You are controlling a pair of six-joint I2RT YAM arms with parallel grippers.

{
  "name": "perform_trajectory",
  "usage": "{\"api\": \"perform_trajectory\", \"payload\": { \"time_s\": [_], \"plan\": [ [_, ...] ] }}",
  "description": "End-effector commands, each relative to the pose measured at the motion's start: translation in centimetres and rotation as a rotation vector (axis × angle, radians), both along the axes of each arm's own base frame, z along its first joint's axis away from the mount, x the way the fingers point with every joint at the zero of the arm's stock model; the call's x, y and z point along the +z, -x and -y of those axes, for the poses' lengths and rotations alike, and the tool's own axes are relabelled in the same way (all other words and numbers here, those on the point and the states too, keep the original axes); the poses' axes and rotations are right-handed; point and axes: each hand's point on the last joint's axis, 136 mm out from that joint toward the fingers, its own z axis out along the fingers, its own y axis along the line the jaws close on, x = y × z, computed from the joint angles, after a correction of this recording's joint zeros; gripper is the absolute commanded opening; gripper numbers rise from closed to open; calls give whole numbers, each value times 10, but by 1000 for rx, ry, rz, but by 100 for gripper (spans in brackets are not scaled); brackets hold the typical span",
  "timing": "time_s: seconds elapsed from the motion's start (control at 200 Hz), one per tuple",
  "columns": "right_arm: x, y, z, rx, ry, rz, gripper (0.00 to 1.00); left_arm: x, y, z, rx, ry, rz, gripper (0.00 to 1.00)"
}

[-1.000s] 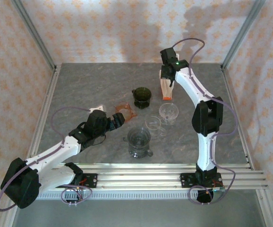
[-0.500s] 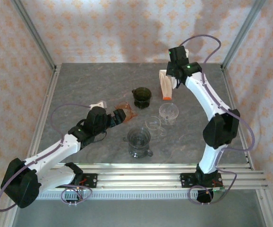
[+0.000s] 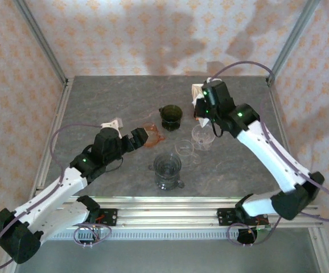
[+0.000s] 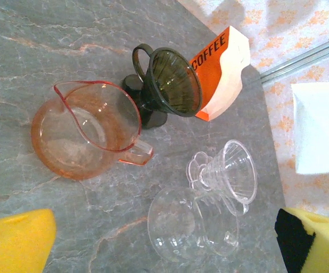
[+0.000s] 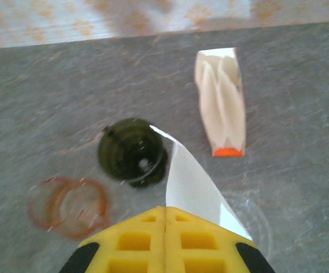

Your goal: Place the coffee filter in the dripper

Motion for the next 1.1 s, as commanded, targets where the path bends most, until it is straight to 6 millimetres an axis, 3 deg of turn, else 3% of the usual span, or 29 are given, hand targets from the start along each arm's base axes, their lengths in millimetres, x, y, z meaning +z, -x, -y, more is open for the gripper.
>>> {"api": "perform_trajectory", "payload": {
  "time_s": [0.0,0.23,0.45,0.816,1.096],
  "plan": [
    [11,48,-1,95,-48,-38,0,-13,15,-4,-10,-21,-56,99],
    [11,127,-26,331,-142,-205,0,-16,24,-6,-6,34,-52,99],
    [-5,175,-40,429,-148,-349,0,-15,28,-8,-2,40,-60,99],
    [-19,191,-68,468,-174,-411,0,-18,31,-5,-12,74,-59,99],
    [-31,181,-88,443,-127,-474,0,-14,32,-2,-33,90,-42,99]
  ]
}}
